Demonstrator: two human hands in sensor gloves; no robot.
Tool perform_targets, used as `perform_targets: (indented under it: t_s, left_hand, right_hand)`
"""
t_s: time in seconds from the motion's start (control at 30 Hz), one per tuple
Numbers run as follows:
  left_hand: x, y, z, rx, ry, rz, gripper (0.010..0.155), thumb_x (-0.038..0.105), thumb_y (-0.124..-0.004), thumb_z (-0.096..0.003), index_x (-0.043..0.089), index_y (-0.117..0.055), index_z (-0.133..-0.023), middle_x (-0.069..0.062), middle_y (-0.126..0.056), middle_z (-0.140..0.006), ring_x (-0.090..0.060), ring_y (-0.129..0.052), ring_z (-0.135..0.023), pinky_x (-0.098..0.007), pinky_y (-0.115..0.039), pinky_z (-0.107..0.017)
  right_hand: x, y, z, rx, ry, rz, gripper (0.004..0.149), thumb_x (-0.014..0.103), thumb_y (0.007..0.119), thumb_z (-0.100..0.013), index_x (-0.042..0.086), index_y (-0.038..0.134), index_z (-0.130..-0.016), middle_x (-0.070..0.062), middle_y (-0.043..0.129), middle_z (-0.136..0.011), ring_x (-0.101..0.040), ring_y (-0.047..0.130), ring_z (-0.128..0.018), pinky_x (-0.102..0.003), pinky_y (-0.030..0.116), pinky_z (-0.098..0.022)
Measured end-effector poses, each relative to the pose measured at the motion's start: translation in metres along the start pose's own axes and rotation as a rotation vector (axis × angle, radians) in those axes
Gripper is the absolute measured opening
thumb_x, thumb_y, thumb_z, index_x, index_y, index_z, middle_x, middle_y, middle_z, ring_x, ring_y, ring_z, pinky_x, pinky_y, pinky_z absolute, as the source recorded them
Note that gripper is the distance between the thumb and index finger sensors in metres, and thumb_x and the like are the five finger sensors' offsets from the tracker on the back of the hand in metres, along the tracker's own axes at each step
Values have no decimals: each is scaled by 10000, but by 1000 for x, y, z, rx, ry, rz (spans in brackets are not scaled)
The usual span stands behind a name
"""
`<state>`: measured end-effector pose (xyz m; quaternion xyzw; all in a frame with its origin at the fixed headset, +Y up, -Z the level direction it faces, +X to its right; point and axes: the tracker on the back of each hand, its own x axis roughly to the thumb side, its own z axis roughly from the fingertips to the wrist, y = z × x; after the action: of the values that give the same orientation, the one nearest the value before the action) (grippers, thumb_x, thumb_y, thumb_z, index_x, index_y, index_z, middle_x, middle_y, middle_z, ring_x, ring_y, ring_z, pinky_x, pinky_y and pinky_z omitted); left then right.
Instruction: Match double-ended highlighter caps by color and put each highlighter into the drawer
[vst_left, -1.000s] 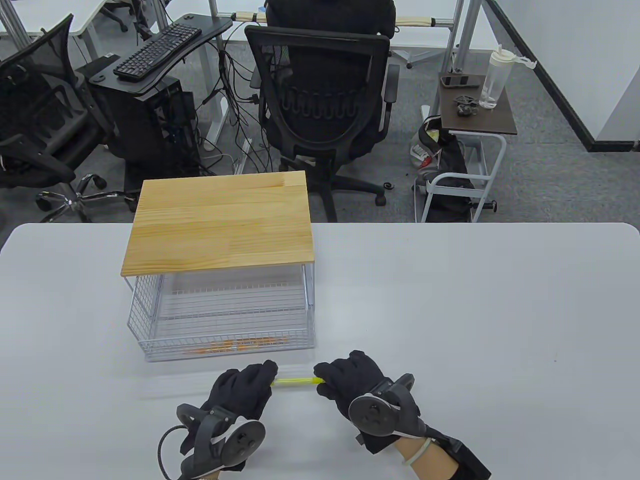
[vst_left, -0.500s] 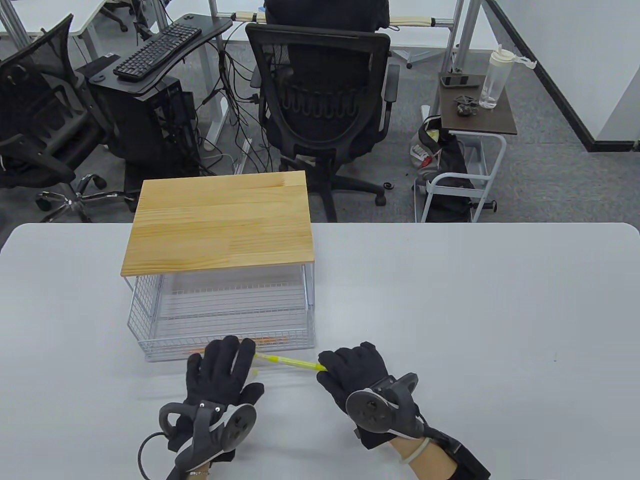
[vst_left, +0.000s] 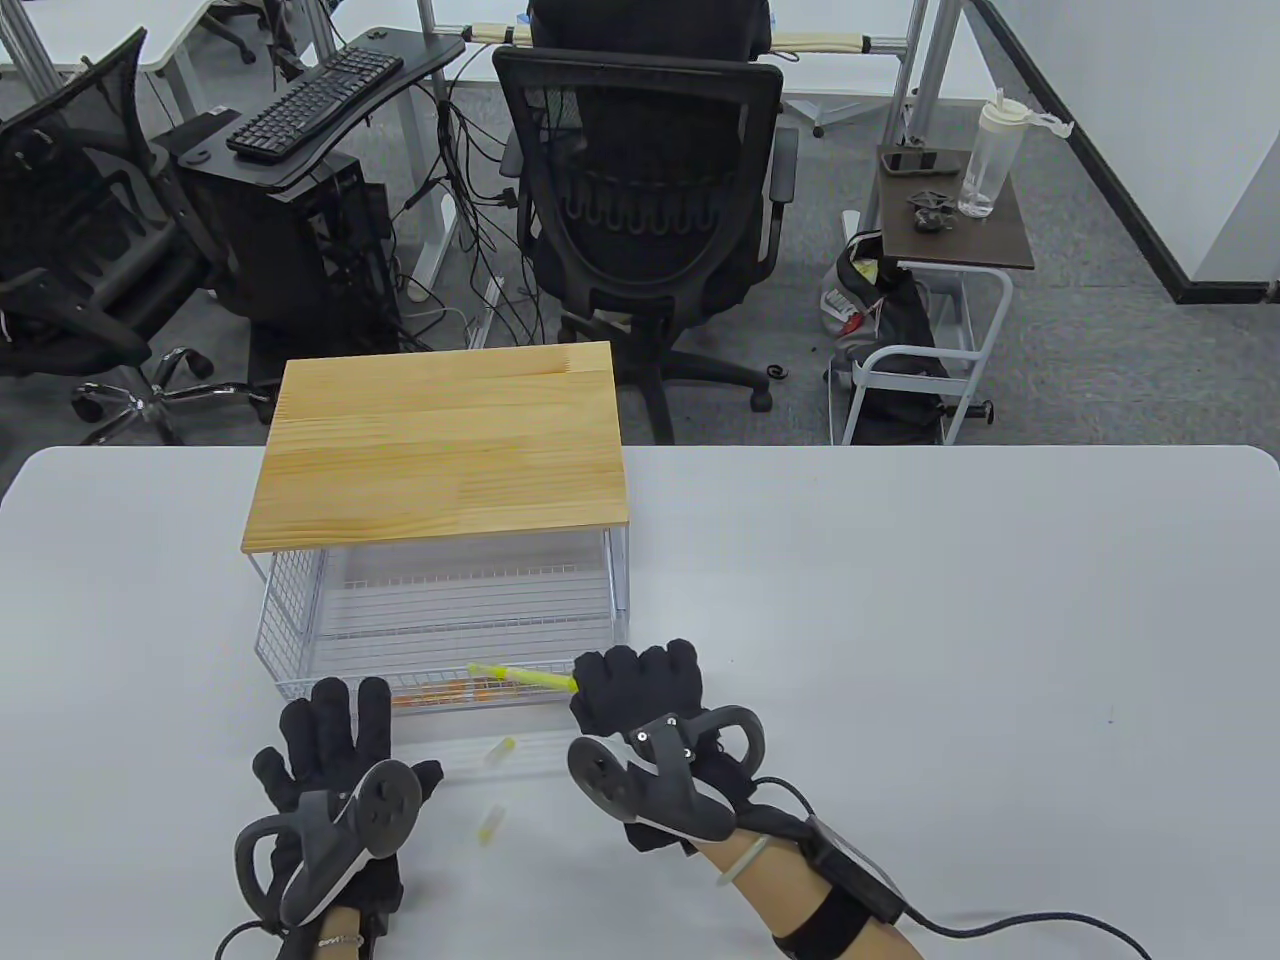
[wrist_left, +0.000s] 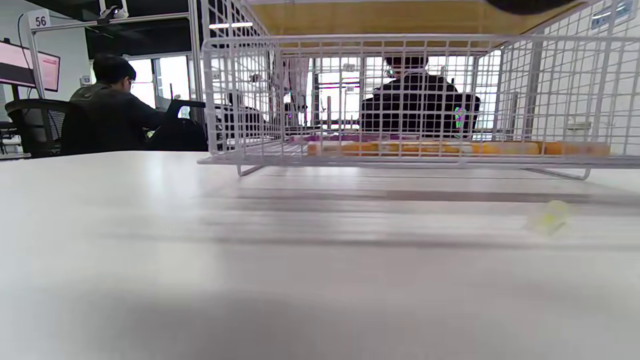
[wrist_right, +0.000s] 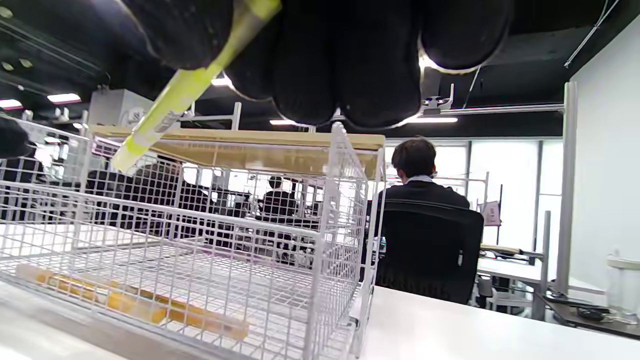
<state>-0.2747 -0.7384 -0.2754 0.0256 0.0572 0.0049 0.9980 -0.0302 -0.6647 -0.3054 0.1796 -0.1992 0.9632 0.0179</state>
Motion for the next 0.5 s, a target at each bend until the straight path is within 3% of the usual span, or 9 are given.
perform_targets:
  t_s: [0.17,0.37,0.43,0.5]
  left_hand:
    - [-8,-4,-2,-40,12,72,865,611,-560,-481,195,-222,-1160,-253,-204,-1219,-557,-335,-1092,-789,-345,-695]
    - [-2,-4,-2,-54,-20,60,854,605,-561,-483,199,-233,-1159,-248,-216,-1220,-555,-348,-1092,-782,-355,-700]
    - [-2,-4,-2,-55,-25,61,849,602,-562,-485,202,-238,-1159,-245,-220,-1221,-552,-351,-1094,-780,-358,-702]
    - [-3,-4,-3,-57,-30,74,847,601,-563,-485,202,-244,-1160,-241,-229,-1223,-552,-358,-1093,-778,-362,-703]
  right_hand:
    - [30,7,-29,66,94,110,435,380,665,-614,201,695,-1009,-91,822,-934,-379,854,-770,-628,593,-700]
    - [51,36,-58,197,230,166,454,392,633,-634,219,654,-1053,-98,806,-989,-460,841,-784,-612,544,-741]
    - [54,42,-62,212,279,176,566,410,606,-632,210,487,-1148,-116,667,-1143,-559,750,-887,-652,471,-744]
    - [58,35,-56,203,215,160,615,437,585,-632,204,398,-1170,-114,553,-1207,-484,720,-972,-671,491,-740]
